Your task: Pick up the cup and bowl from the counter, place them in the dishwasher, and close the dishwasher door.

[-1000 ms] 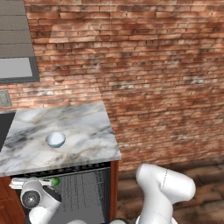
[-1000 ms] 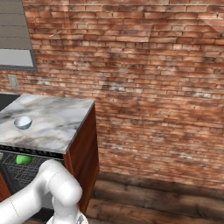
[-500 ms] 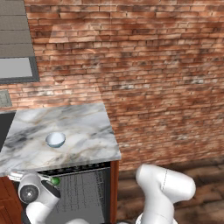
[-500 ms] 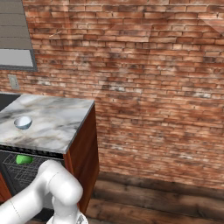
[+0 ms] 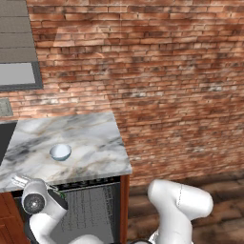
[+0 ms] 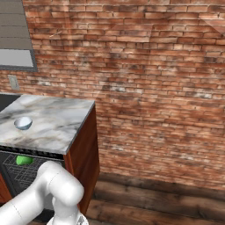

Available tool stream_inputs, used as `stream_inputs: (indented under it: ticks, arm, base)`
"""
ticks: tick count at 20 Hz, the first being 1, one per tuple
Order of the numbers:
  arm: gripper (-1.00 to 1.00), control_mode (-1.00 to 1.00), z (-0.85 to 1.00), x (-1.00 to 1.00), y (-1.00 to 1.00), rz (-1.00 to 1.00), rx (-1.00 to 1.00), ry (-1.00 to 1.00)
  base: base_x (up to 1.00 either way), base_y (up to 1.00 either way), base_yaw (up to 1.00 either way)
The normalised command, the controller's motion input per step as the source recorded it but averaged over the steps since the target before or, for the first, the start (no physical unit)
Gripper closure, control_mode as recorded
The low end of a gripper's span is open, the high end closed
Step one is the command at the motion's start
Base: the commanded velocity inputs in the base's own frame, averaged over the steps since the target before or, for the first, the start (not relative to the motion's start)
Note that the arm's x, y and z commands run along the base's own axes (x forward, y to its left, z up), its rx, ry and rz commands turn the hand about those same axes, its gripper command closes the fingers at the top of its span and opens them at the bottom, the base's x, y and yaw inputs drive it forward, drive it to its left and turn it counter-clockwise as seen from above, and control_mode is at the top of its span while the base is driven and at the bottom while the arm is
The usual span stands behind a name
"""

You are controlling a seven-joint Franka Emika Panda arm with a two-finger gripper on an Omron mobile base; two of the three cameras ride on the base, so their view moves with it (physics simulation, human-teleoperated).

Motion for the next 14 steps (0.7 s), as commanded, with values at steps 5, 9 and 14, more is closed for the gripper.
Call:
stream_inputs:
  ticks: [5,9,14]
  arm:
    - [-1.0,-1.0,0.43,0.0,-0.19,-0.08,0.13,0.0]
    - [-1.0,-1.0,0.18,0.0,-0.21,-0.07,0.12,0.0]
    - [-1.0,-1.0,0.01,0.07,-0.27,-0.05,0.11,0.0]
  base:
    - [0.0,0.0,0.0]
    - [0.0,0.0,0.0]
    - [0.0,0.0,0.0]
